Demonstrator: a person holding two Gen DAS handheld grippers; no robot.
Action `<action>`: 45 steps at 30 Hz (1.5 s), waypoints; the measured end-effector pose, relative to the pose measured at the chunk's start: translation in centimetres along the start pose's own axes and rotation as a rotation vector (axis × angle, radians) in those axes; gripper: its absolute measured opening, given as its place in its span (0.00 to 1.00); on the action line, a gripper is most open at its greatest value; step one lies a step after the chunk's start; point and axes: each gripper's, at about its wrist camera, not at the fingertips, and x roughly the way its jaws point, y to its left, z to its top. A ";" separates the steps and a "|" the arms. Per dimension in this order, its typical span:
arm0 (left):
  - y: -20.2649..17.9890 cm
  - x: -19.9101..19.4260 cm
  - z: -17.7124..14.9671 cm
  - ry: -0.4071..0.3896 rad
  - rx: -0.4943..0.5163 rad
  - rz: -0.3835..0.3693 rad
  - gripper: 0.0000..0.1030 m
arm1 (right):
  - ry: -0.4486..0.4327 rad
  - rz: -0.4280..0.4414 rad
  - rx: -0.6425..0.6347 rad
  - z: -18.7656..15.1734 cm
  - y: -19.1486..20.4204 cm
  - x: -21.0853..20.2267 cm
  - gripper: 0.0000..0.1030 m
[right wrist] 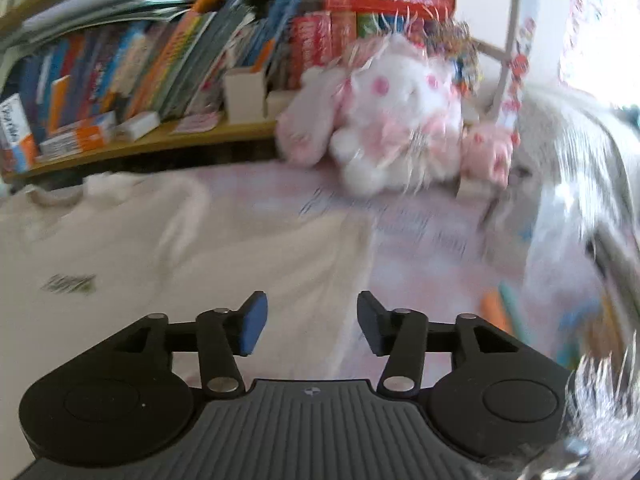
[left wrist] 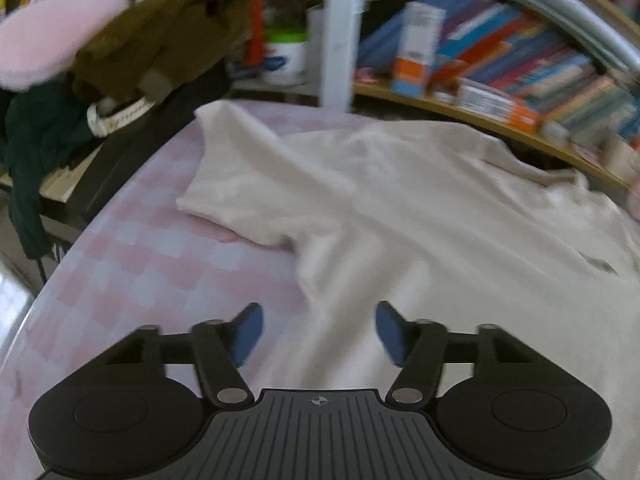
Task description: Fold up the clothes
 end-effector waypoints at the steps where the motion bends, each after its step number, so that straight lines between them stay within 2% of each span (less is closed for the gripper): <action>1: 0.8 0.9 0.5 0.003 -0.020 -0.002 0.52 | 0.016 0.008 0.014 -1.1 0.9 -0.6 0.47; 3: 2.5 2.8 1.6 0.009 -0.059 -0.007 0.51 | 0.046 0.022 0.046 -3.2 3.1 -1.4 0.47; 4: 3.4 3.8 2.1 0.011 -0.078 -0.009 0.48 | 0.058 0.025 0.065 -3.9 3.9 -1.6 0.47; 6: 4.4 4.9 2.7 0.013 -0.100 -0.012 0.33 | 0.075 0.029 0.099 -4.9 5.4 -1.4 0.47; 7: 4.5 4.9 2.6 0.012 -0.097 -0.014 0.16 | 0.083 0.030 0.115 -5.4 6.1 -1.3 0.46; 8: 4.5 4.8 2.5 0.010 -0.094 -0.015 0.08 | 0.089 0.026 0.125 -5.6 6.7 -1.0 0.46; 10: 4.6 4.7 2.4 0.006 -0.087 -0.018 0.03 | 0.105 0.012 0.131 -5.8 7.5 -0.3 0.44; 13: 4.8 4.6 2.2 0.000 -0.078 -0.022 0.03 | 0.117 -0.015 0.119 -6.0 8.3 0.4 0.35; 14: 4.8 4.6 2.2 -0.001 -0.074 -0.023 0.04 | 0.115 -0.010 0.108 -6.0 8.3 0.5 0.29; 15: 4.9 4.5 2.1 -0.003 -0.071 -0.024 0.04 | 0.115 0.003 0.092 -6.0 8.6 0.6 0.17; 17: 5.0 4.4 2.0 -0.007 -0.065 -0.027 0.04 | 0.118 0.024 0.053 -5.8 9.1 1.0 0.08; 18: 5.0 4.4 1.9 -0.009 -0.062 -0.028 0.04 | 0.119 0.018 0.029 -5.7 9.5 1.0 0.06; 25: 5.0 4.1 1.3 -0.020 -0.036 -0.031 0.04 | 0.126 -0.014 0.040 -5.6 8.2 1.1 0.05; 28: 4.9 4.2 1.6 -0.014 -0.024 -0.004 0.13 | 0.141 -0.003 0.006 -5.4 9.0 1.1 0.05; 31: 5.1 3.9 2.1 -0.006 -0.026 0.031 0.30 | 0.153 -0.001 -0.014 -5.3 9.4 1.0 0.08; 33: 5.0 2.6 2.4 -0.038 -0.017 0.054 0.30 | 0.129 -0.010 -0.011 -5.0 9.2 0.1 0.15; 34: 4.3 2.2 2.8 -0.054 0.011 0.033 0.30 | 0.112 -0.011 -0.012 -4.7 9.1 -0.5 0.16; 36: 2.6 1.8 3.6 -0.076 0.080 -0.026 0.30 | 0.066 -0.007 -0.036 -3.9 9.0 -1.7 0.25; 40: -0.7 1.0 5.3 -0.119 0.218 -0.144 0.30 | 0.015 0.039 -0.156 -1.0 10.2 -1.2 0.28; 45: -7.8 5.1 7.5 -0.049 0.320 -0.287 0.30 | 0.009 0.138 -0.288 2.6 14.4 3.1 0.29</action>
